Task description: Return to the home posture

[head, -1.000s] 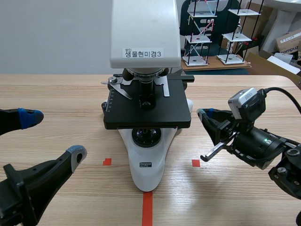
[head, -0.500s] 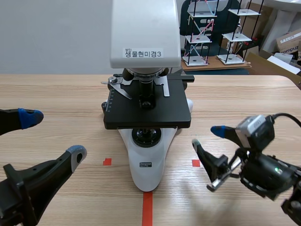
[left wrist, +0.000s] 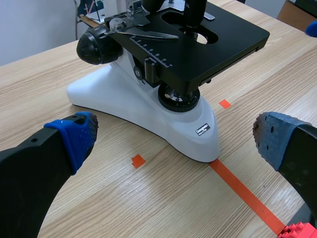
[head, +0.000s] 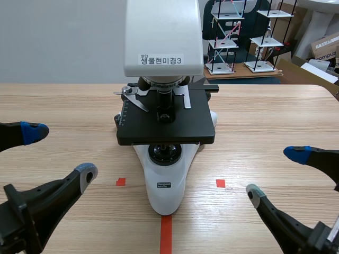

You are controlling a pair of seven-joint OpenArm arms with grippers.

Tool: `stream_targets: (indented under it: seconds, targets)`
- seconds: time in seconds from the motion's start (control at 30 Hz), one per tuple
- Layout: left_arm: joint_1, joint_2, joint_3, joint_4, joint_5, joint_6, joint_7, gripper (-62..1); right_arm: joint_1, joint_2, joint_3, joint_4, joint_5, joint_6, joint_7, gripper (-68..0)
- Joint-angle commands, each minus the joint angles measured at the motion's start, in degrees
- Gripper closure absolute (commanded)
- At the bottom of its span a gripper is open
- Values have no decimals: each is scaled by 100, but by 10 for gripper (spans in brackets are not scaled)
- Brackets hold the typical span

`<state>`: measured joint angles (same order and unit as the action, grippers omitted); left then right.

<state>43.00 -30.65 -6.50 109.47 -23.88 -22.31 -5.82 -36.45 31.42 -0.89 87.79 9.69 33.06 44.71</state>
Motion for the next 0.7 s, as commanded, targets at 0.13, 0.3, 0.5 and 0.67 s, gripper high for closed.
stream_targets:
  seconds: [0.13,0.3,0.5,0.67]
  targets:
    - [-2,-15,-31,83,-55,7,-81,-623,-765,157,535,973,275,68,-673,-639]
    - [-2,-15,-31,83,-55,7,-79,-623,-1121,157,826,1429,332,256,-774,-639]
    - [-2,-15,-31,83,-55,7,-83,-623,-1134,157,839,1480,367,256,-846,-639]
    - [-2,-15,-31,83,-55,7,-83,-623,-1134,157,839,1480,369,258,-841,-639]
